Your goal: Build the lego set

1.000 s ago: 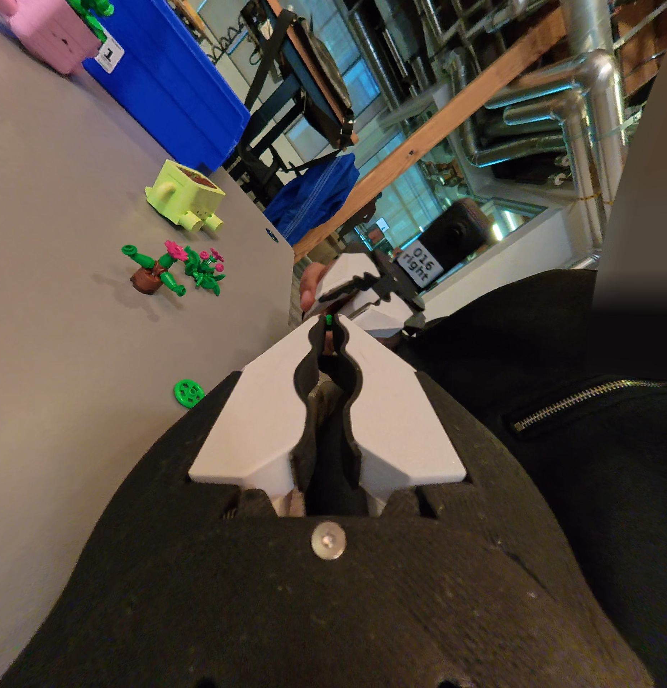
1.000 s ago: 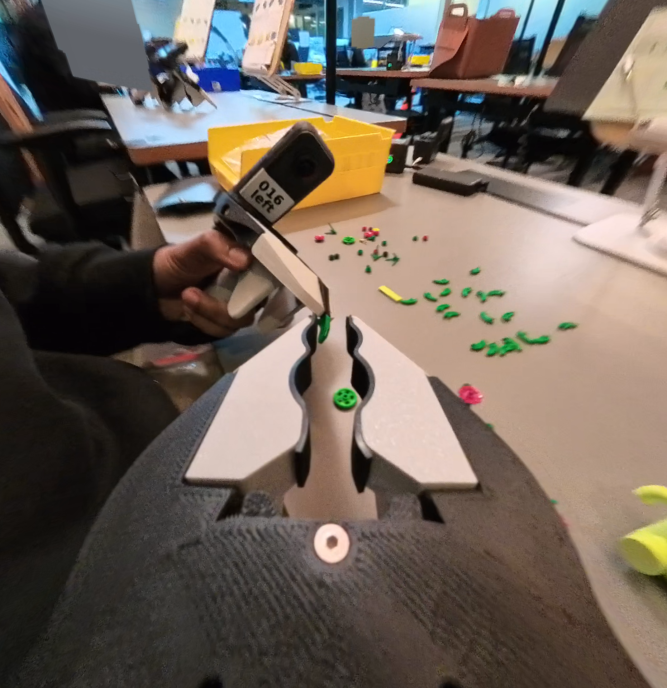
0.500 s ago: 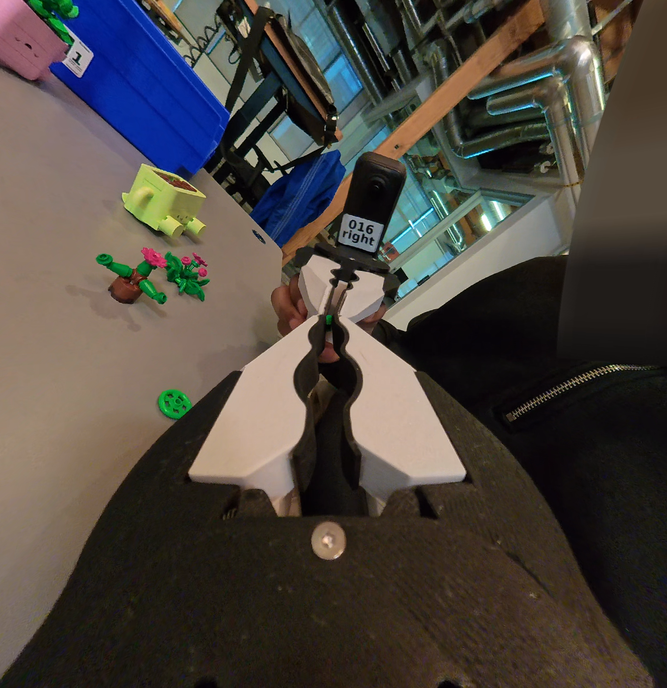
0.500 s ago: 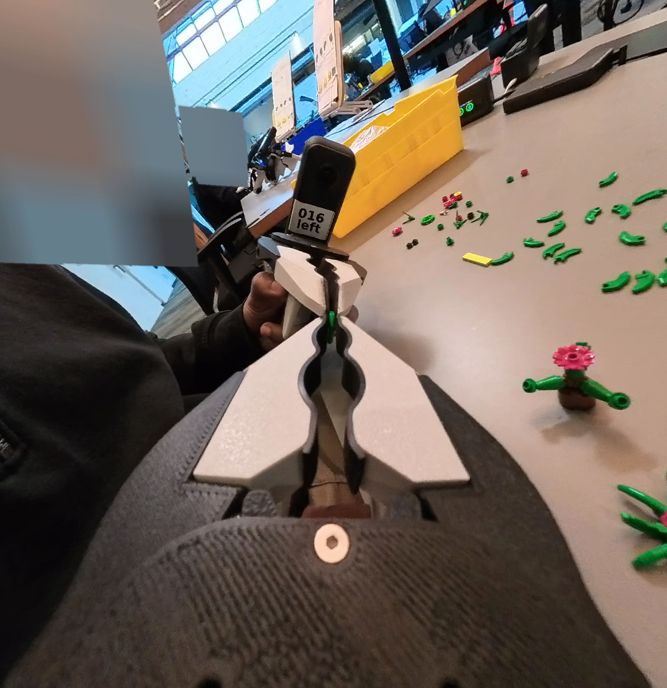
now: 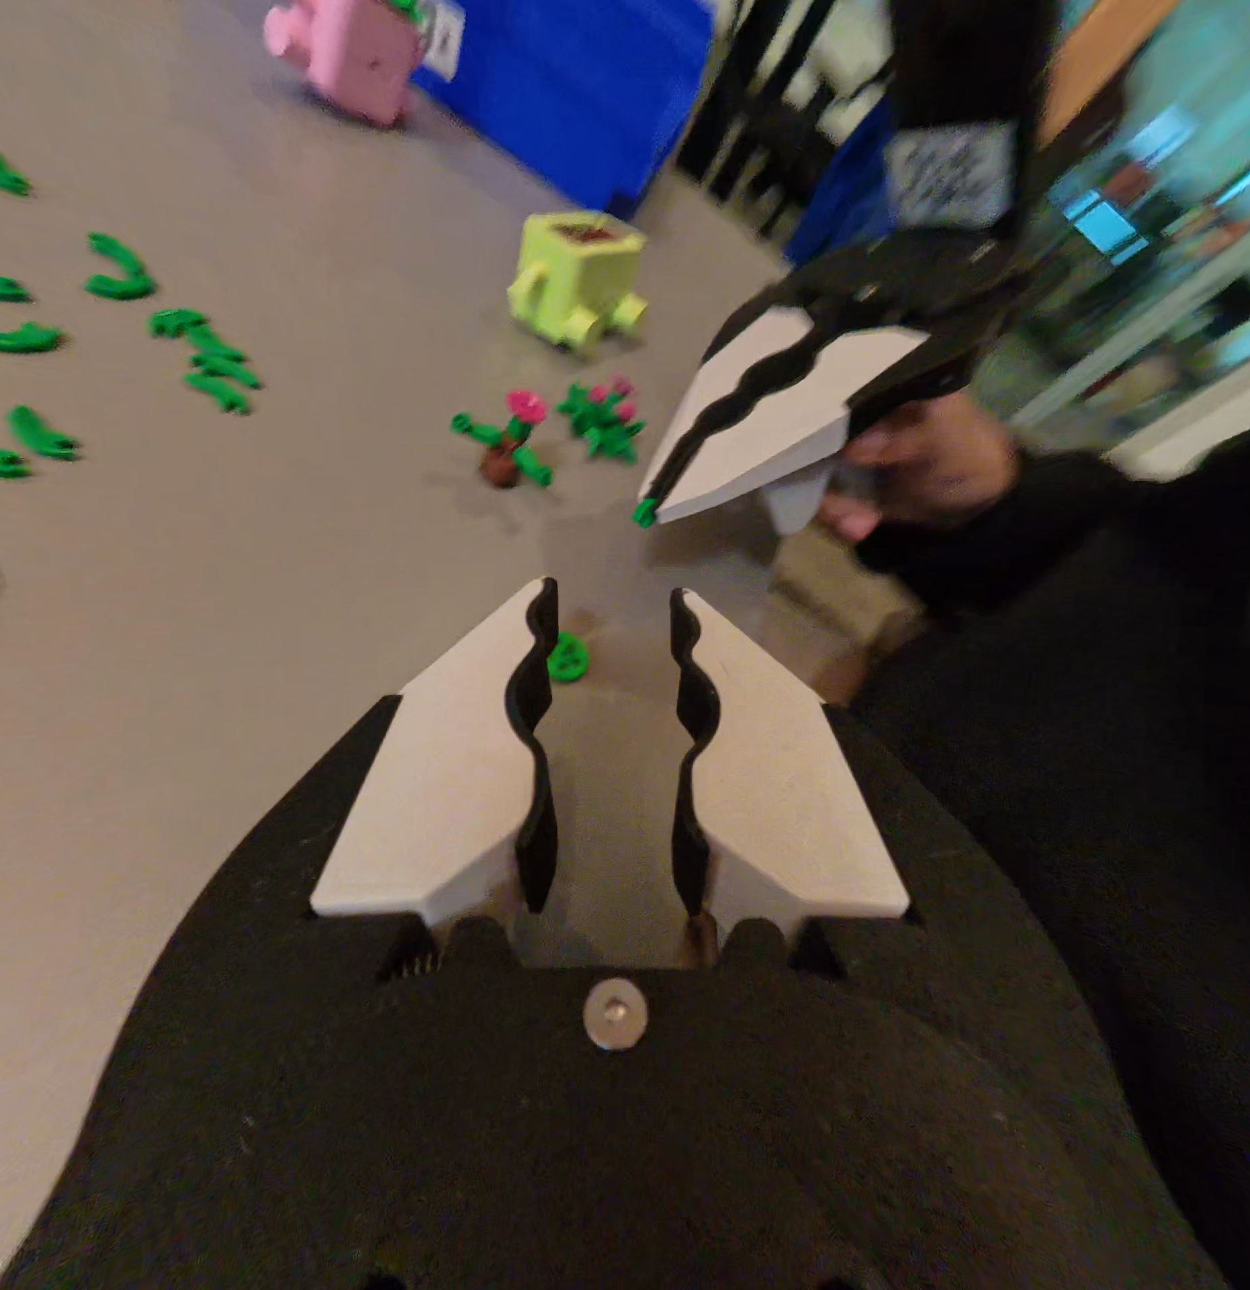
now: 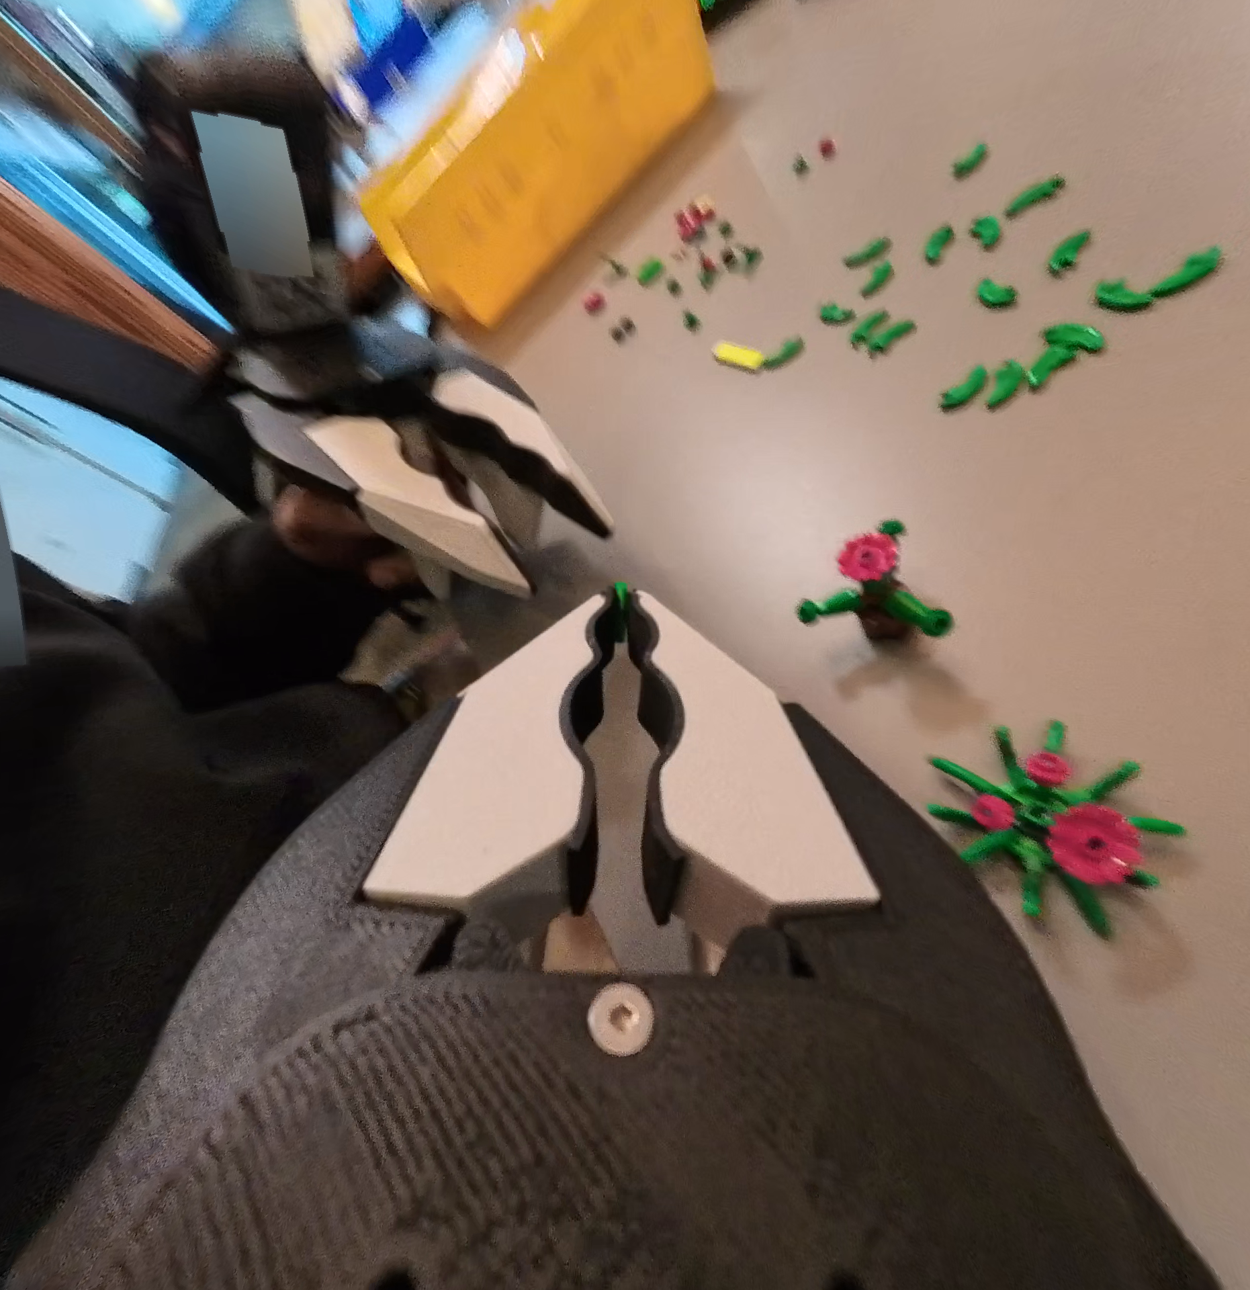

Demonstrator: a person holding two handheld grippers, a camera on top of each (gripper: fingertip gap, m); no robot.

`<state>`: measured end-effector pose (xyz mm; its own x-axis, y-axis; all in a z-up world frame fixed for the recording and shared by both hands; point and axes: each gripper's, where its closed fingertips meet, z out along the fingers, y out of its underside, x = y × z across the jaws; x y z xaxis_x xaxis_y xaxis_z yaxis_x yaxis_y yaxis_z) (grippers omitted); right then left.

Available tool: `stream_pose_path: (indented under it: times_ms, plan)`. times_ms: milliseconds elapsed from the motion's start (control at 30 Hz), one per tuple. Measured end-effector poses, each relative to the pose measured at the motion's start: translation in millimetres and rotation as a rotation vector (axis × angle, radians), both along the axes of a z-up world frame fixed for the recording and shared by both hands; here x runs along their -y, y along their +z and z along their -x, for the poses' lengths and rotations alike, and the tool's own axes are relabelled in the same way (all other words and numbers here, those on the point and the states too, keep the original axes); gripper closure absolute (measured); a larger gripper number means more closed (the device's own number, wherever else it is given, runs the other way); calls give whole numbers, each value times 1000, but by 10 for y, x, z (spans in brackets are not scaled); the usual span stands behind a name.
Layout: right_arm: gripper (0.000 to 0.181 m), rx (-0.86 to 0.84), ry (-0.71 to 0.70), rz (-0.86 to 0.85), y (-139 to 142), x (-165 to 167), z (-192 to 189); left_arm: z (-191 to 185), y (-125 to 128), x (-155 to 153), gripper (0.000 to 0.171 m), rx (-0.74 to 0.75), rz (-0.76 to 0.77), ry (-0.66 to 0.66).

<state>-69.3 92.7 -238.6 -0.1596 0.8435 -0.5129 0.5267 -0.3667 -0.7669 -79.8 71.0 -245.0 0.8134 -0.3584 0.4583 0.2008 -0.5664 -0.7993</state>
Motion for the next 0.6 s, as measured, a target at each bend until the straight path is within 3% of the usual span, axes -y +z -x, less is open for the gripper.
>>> stream_pose_path:
  times_ms: [100,233,600]
  plan:
    - [180,134,35,-193,-249,-13,-39,33,-245,12,141,-227,72,14]
    - [180,181,106,-309,-367,81,-4,-43,-398,30,140,-333,121,-17]
    - [181,225,209,-436,-491,185,64,-50,-459,28,155,-390,144,-22]
